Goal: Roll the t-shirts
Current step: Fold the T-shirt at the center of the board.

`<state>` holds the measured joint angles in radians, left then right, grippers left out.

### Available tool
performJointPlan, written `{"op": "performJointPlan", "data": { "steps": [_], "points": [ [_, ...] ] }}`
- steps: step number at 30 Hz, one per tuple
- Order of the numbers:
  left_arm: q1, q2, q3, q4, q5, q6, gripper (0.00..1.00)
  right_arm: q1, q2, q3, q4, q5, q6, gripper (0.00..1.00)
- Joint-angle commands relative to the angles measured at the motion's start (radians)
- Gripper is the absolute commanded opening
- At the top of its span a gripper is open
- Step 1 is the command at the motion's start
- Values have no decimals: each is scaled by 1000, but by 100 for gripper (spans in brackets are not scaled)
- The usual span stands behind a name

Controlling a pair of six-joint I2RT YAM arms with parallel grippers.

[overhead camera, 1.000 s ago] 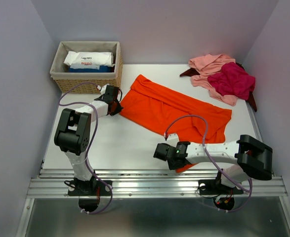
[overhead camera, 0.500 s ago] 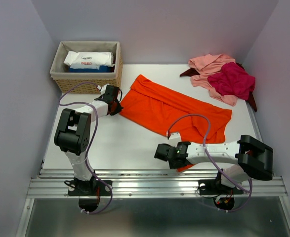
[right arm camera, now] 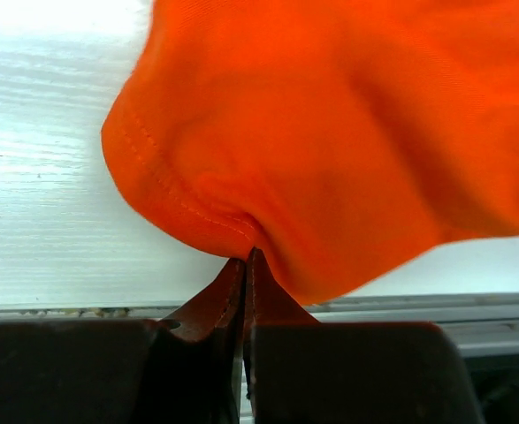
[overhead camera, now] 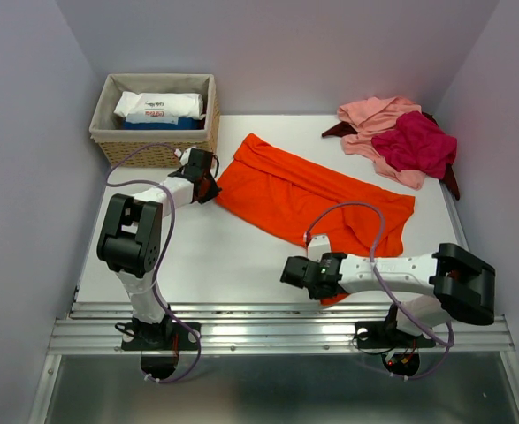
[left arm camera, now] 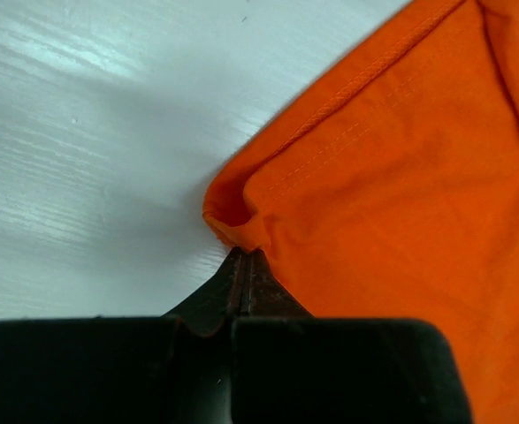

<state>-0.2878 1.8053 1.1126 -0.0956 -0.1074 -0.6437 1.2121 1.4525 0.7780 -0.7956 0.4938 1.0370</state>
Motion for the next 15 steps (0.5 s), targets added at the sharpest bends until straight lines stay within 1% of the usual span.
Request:
{"op": "performJointPlan", "data": {
  "steps": [1,8,15],
  "points": [
    [-1,-26,64,-21,5,10,0,-39,-109,70,-140,132,18,1],
    [-5,-15,108,-30,20,1,0,-167,-225,90,-137,183,-41,1],
    [-4,8,174,-47,34,-1,0,-256,-236,161,-103,221,-135,1]
  ]
}}
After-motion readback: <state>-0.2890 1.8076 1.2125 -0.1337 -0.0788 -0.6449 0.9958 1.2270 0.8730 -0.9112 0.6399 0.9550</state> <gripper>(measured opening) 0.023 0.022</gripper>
